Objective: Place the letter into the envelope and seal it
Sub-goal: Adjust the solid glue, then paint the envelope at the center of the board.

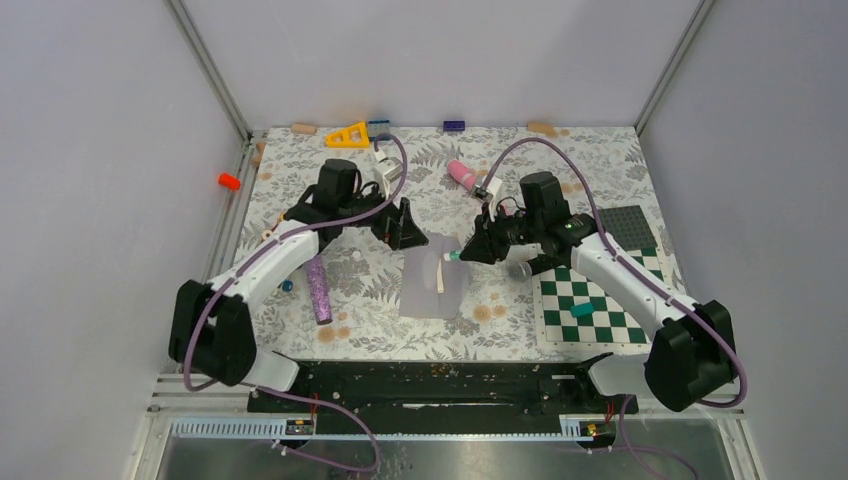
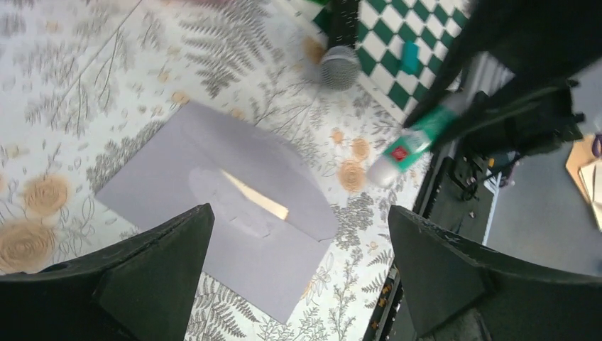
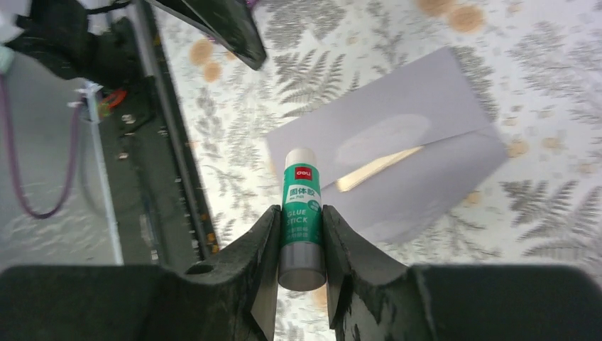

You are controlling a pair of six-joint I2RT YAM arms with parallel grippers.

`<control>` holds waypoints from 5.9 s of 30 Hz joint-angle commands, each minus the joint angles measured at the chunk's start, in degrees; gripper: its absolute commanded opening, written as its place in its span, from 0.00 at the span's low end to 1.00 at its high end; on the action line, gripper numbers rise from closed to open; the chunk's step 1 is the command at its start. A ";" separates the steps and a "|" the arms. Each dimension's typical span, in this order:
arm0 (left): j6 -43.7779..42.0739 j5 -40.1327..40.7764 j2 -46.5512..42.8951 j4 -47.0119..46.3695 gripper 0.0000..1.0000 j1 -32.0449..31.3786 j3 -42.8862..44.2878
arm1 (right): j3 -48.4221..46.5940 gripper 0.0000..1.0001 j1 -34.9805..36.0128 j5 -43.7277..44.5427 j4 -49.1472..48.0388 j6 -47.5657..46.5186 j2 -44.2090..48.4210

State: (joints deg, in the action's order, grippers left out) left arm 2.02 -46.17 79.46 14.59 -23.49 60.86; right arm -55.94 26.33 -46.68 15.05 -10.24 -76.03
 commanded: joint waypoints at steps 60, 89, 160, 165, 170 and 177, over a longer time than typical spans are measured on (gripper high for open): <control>27.59 16.40 34.88 -5.20 0.00 1.52 4.84 | -31.58 0.00 13.22 36.82 19.25 0.83 -36.38; 28.82 17.95 34.46 -5.36 0.00 1.43 3.95 | -32.15 0.00 14.56 30.41 22.97 -0.63 -38.27; 18.93 13.21 33.24 2.63 0.00 2.22 0.06 | -32.89 0.00 15.52 27.84 21.12 5.05 -40.61; 18.90 13.45 33.28 2.63 0.00 2.22 -0.03 | -32.64 0.00 15.51 30.06 21.03 4.30 -40.32; 18.83 13.69 32.99 2.59 0.00 2.22 -0.14 | -31.81 0.00 15.55 34.14 20.27 3.68 -39.75; 18.55 14.12 32.89 2.68 0.00 2.18 -0.17 | -32.03 0.00 15.51 36.43 19.21 3.49 -39.44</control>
State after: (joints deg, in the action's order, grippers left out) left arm 24.03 -40.97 110.63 18.28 -20.69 61.04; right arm -88.31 41.36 -15.79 35.03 -6.50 -116.03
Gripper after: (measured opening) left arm 0.005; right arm 0.317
